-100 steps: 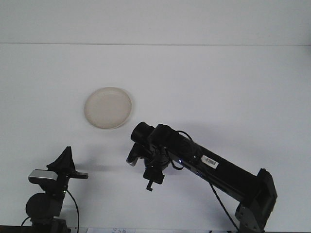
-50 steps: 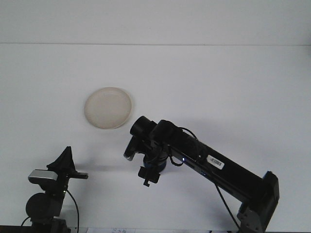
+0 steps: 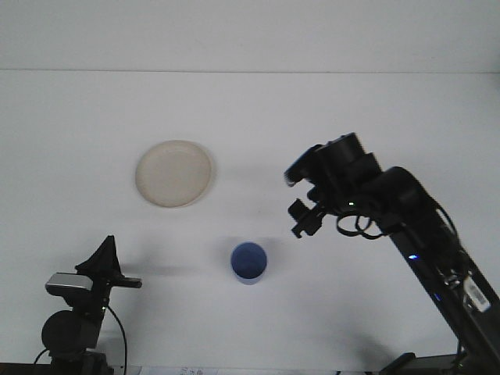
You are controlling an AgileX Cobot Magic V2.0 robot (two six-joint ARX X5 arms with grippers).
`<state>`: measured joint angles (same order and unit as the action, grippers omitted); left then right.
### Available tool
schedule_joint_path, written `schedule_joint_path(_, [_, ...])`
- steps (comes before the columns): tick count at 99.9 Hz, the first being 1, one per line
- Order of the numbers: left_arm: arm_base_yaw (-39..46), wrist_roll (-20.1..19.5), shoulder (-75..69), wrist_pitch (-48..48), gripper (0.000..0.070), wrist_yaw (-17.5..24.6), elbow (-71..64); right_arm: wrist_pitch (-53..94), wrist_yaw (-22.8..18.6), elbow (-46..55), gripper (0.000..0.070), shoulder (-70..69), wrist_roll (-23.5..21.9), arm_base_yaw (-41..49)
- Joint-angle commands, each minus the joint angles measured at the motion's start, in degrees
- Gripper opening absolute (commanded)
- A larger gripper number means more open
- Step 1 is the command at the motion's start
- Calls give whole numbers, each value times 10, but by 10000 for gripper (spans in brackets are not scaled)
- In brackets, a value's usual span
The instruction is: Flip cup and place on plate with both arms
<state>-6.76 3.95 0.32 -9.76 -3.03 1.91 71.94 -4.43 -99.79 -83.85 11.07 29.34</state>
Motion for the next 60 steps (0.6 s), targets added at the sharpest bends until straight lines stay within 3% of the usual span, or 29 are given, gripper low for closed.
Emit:
schedule_joint_path(1, [0,-4,-1,-6,12,0,-11,-20,-1,17,434,31,-8,-30])
schedule_joint_path(15, [0,-4,-1,-6,12,0,-11,-77,-3,118,437,113,-11,-116])
schedule_joint_path(36, [0,-4,-1,-6,12,0,-11,-204,-18,296,438,250,-53,-235])
schedule_joint_path(60, [0,-4,-1,-6,12,0,-11,-337,-16,495,437,402,-93,-282])
